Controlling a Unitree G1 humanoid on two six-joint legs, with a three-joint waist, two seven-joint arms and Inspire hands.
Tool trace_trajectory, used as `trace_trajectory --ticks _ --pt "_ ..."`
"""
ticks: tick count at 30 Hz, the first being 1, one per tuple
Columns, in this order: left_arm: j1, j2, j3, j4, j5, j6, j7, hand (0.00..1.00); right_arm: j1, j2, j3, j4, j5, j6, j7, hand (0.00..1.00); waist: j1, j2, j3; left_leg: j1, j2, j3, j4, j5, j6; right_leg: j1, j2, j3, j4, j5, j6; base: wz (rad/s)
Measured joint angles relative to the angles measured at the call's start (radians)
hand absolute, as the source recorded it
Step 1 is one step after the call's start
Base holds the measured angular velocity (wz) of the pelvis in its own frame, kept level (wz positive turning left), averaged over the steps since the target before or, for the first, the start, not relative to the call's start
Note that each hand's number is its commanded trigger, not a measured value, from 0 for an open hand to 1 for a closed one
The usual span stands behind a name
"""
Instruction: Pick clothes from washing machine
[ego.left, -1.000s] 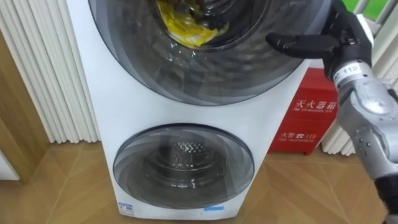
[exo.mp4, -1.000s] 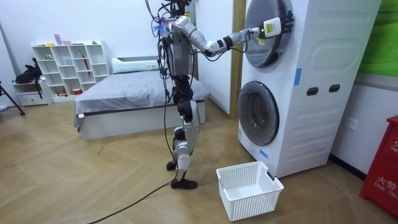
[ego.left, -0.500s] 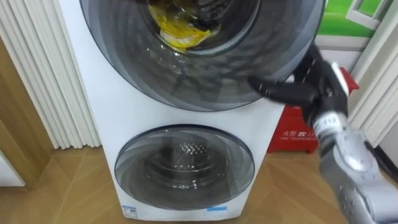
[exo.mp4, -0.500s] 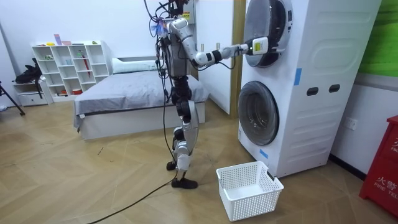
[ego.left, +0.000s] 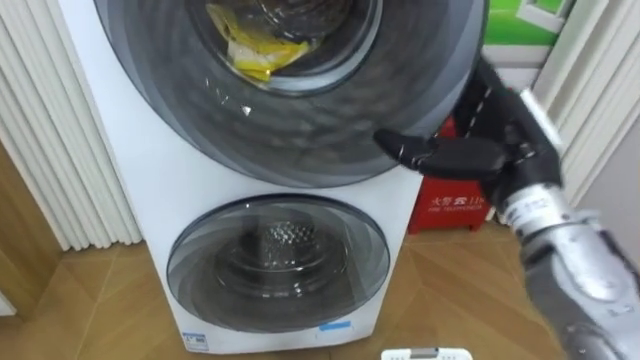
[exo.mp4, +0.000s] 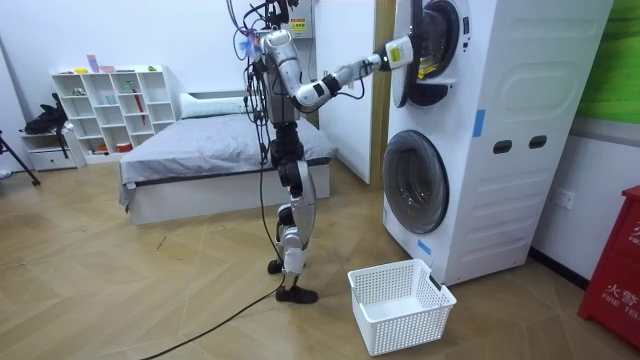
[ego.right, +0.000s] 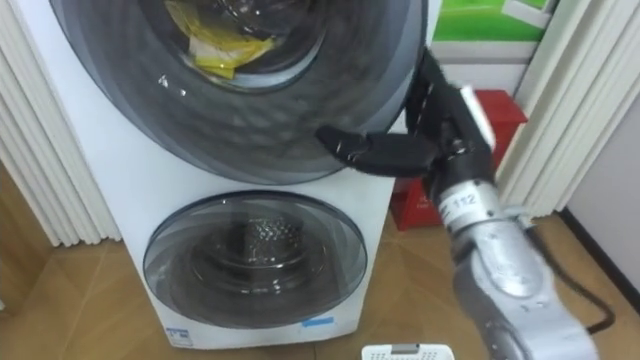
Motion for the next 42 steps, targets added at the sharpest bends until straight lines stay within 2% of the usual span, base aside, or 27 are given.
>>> trace_trajectory --ticks 3,8,16,20,23,27,31,34,35,40,42 --pt "0.007 0.0 0.0 0.009 0.002 -0.018 -0.001 0.0 0.0 -0.002 -0.019 -0.099 -0.023 -0.013 0.024 0.0 -0.003 -0.002 -0.0022 0.001 0.001 0.0 0.004 0.0 0.0 0.002 0.001 -0.003 0.001 0.0 0.0 0.0" --pt "0.016 0.0 0.0 0.015 0.002 -0.038 -0.001 0.0 0.0 -0.002 -0.02 -0.145 -0.022 -0.043 0.04 0.0 -0.001 -0.004 -0.0012 0.002 0.002 -0.001 0.006 0.0 0.0 0.006 0.0 -0.004 0.002 0.001 -0.001 0.02" --pt "0.013 0.0 -0.001 0.013 0.0 -0.059 0.005 0.0 -0.003 -0.007 -0.028 -0.201 0.009 -0.055 0.079 0.0 -0.003 -0.019 0.0034 -0.001 0.001 0.0 0.006 -0.001 -0.002 0.0 0.0 0.0 0.008 0.002 0.002 0.0" --pt "0.007 0.0 -0.004 0.03 0.0 -0.062 0.005 0.0 -0.004 -0.007 -0.028 -0.246 0.033 -0.061 0.117 0.0 -0.004 -0.022 0.0048 -0.003 0.002 0.001 0.003 -0.002 -0.004 0.001 0.007 0.012 -0.003 0.005 0.003 -0.02" --pt "0.004 0.0 -0.005 0.038 -0.024 -0.064 0.002 0.0 -0.004 -0.005 -0.016 -0.246 0.069 -0.095 0.162 0.0 0.0 -0.022 0.0052 -0.001 0.003 0.004 0.003 -0.002 -0.004 0.001 0.01 0.017 -0.004 0.005 0.002 -0.05" --pt "0.005 0.0 -0.005 0.035 -0.05 -0.06 -0.004 0.0 -0.004 0.005 -0.013 -0.239 0.118 -0.112 0.208 0.0 0.002 -0.019 0.0071 0.004 0.004 0.006 0.001 -0.002 -0.004 0.004 0.009 0.018 -0.005 0.005 0.002 -0.03" --pt "0.004 -0.001 -0.007 0.032 -0.052 -0.058 -0.003 0.0 -0.004 0.024 0.017 -0.207 0.126 -0.127 0.252 0.0 0.016 -0.015 0.0106 0.018 0.005 0.008 -0.005 -0.002 -0.004 0.013 0.01 0.021 -0.008 0.006 0.001 -0.03" --pt "-0.008 0.004 -0.02 0.035 -0.051 -0.057 -0.001 0.0 0.007 0.043 0.063 -0.166 0.171 -0.131 0.274 0.0 0.039 -0.017 0.0123 0.016 0.007 0.009 -0.005 -0.003 -0.005 0.015 0.013 0.022 -0.013 0.007 0.0 0.03" --pt "-0.013 0.006 -0.029 0.036 -0.051 -0.057 0.001 0.0 0.019 0.055 0.08 -0.159 0.197 -0.138 0.282 0.0 0.05 -0.017 0.0121 0.015 0.008 0.009 -0.006 -0.004 -0.006 0.015 0.014 0.021 -0.016 0.008 0.001 0.0" --pt "-0.025 0.006 -0.046 0.055 -0.05 -0.051 0.003 0.0 0.065 0.114 0.121 -0.147 0.353 -0.187 0.366 0.0 0.055 -0.014 0.0126 0.011 0.01 0.004 -0.005 -0.005 -0.009 0.014 0.017 0.016 -0.02 0.011 -0.002 0.0" --pt "-0.032 0.007 -0.069 0.063 -0.053 -0.044 0.003 0.0 0.068 0.141 0.165 -0.115 0.418 -0.214 0.417 0.0 0.056 -0.007 0.0129 0.011 0.011 0.003 -0.003 -0.005 -0.009 0.015 0.017 0.014 -0.02 0.012 -0.003 0.0"
